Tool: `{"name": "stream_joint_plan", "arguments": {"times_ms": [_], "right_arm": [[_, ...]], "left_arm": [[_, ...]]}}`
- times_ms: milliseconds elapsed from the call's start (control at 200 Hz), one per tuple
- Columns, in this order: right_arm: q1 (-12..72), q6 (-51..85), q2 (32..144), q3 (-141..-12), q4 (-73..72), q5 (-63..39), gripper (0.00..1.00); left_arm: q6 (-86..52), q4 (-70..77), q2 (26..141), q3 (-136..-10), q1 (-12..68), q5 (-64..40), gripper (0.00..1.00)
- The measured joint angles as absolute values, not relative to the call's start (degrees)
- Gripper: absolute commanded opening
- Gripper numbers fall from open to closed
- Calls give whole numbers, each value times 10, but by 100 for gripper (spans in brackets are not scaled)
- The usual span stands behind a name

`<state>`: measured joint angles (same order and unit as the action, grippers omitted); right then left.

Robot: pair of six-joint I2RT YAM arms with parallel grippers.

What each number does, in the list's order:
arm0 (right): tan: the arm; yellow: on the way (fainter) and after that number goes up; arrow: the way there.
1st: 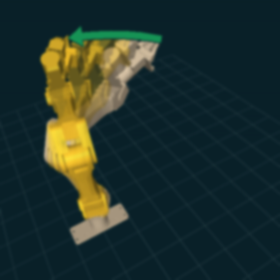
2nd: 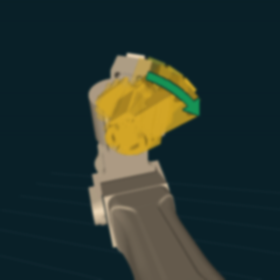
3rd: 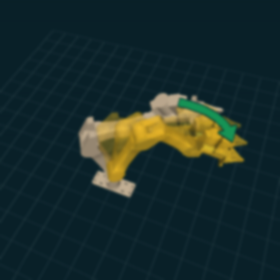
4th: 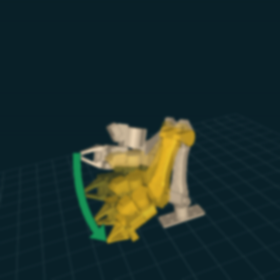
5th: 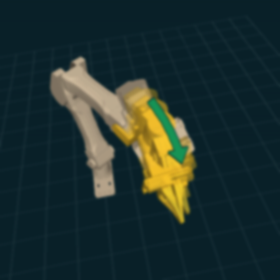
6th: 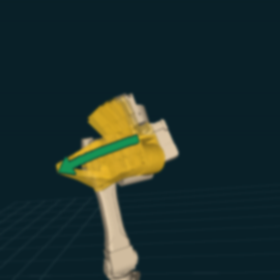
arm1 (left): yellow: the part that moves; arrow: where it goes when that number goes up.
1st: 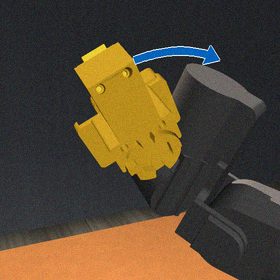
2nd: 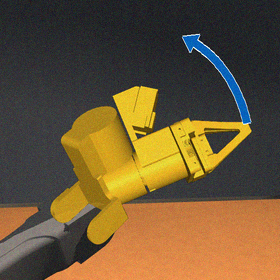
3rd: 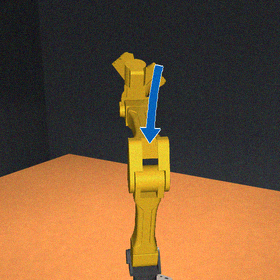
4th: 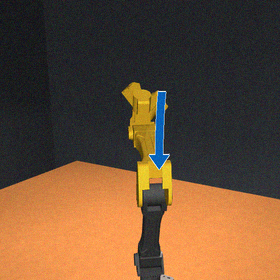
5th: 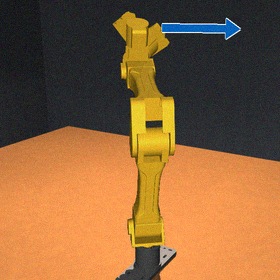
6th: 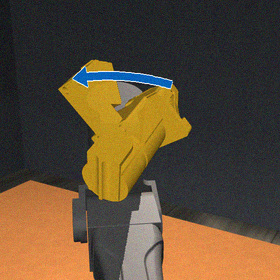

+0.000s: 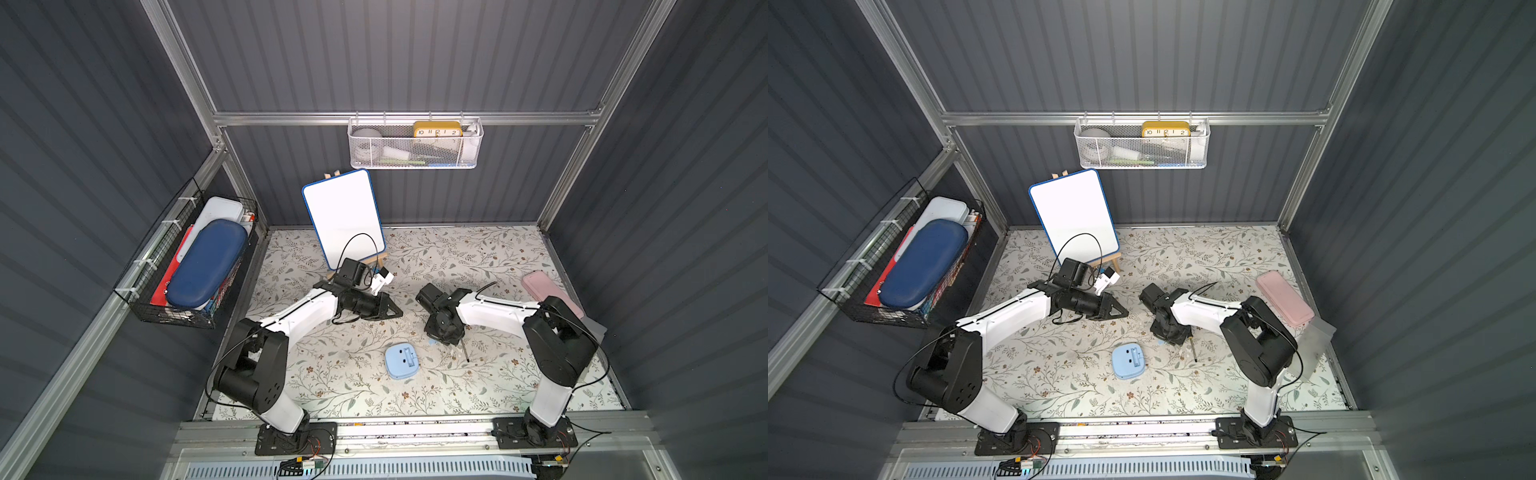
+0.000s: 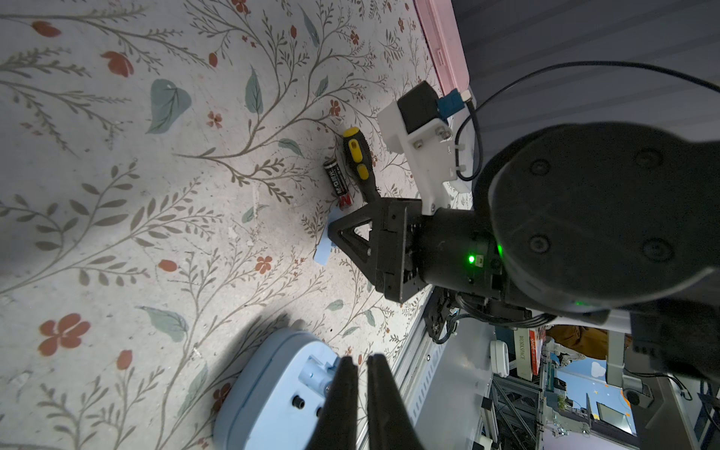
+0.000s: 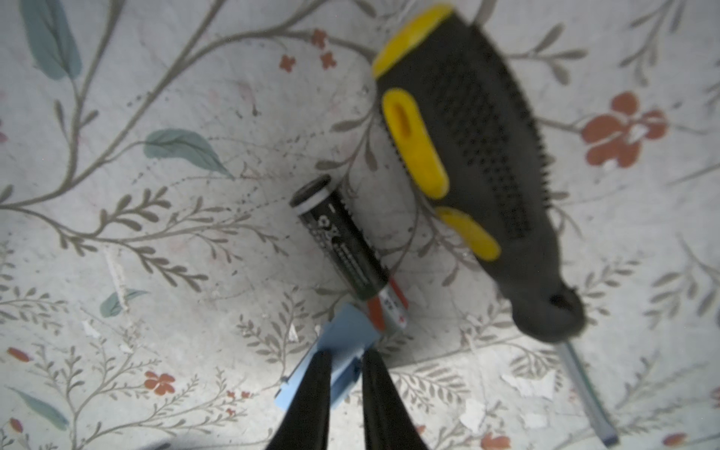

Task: Remove the battery from the alarm
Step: Pick up the cover from the center of the board.

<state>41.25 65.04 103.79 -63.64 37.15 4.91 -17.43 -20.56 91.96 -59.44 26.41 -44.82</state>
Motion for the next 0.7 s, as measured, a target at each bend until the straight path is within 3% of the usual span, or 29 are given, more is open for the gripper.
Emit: {"name": "stream_joint_plan", "arguments": {"times_ms": [230, 700], "right_arm": [[413, 655, 1031, -628, 362, 47, 6], [418, 639, 996, -608, 353, 42, 3]], "left_arm": [[-174, -205, 918, -593, 262, -448, 10], [-176, -202, 910, -587, 262, -450, 13]]}}
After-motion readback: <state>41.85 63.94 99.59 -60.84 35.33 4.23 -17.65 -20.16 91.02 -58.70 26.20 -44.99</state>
